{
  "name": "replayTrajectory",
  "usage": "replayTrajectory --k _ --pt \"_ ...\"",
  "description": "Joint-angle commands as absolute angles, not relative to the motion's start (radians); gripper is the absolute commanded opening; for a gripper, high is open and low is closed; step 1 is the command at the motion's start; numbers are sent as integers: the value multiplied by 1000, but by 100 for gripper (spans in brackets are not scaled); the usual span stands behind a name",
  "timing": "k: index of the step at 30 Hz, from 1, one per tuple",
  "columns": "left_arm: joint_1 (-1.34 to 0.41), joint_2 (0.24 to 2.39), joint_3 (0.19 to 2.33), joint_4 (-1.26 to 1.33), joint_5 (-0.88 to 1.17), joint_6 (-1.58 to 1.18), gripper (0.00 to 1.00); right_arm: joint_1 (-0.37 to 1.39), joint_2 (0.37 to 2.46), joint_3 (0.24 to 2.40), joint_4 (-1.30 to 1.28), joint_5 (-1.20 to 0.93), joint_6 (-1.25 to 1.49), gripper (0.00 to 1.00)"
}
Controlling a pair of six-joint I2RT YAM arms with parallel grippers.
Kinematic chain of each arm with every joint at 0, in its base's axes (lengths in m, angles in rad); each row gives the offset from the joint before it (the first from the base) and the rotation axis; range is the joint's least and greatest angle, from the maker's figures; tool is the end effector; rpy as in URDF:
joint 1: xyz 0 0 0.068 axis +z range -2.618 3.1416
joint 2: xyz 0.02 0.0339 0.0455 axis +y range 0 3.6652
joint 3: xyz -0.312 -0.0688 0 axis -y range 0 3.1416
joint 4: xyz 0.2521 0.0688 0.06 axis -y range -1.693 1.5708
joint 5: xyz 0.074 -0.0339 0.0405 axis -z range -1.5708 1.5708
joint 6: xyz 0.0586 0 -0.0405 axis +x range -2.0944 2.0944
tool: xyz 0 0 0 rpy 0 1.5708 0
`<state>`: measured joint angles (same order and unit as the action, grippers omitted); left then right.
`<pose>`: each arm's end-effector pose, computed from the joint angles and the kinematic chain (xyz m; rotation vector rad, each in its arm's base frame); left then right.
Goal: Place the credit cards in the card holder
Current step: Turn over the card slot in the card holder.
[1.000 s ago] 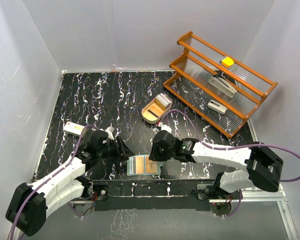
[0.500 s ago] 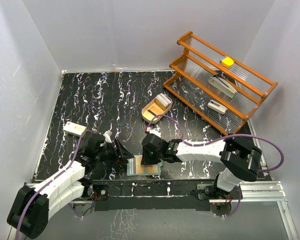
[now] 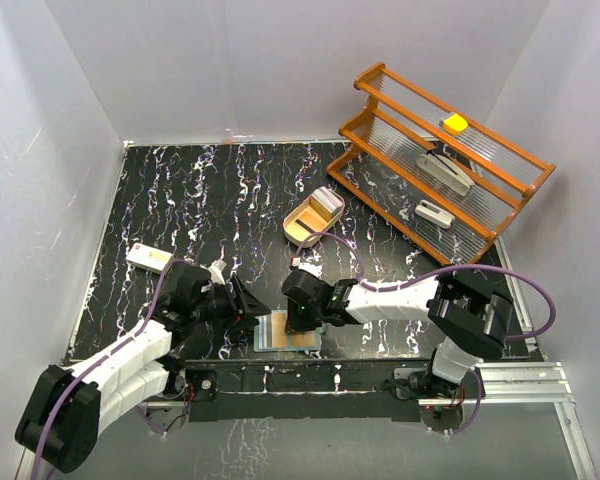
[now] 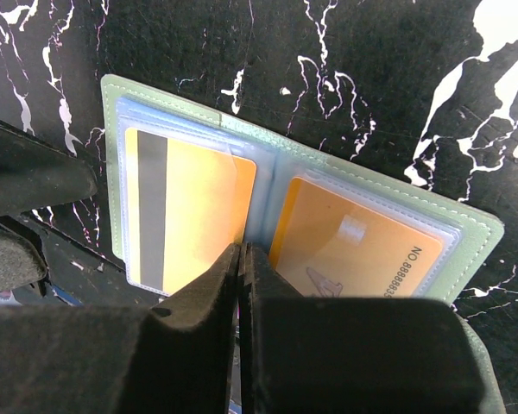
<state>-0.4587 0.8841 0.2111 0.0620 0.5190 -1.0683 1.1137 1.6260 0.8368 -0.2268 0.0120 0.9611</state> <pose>0.1297 -0.0965 0.1729 -0.4111 2.4314 -1.3476 0.1451 0.2933 0.1756 -0.2066 2.7644 0.6712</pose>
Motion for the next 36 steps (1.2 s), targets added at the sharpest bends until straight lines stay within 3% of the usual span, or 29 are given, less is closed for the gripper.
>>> replayTrajectory --k 1,17,36 --pt "-451 890 203 92 568 -1075 57 1130 1667 845 -221 39 965 1" --pt "-451 944 182 141 578 -1071 58 1135 1652 829 -211 45 968 0" --pt "-451 949 125 405 672 -1225 58 1140 1624 807 -143 33 958 1"
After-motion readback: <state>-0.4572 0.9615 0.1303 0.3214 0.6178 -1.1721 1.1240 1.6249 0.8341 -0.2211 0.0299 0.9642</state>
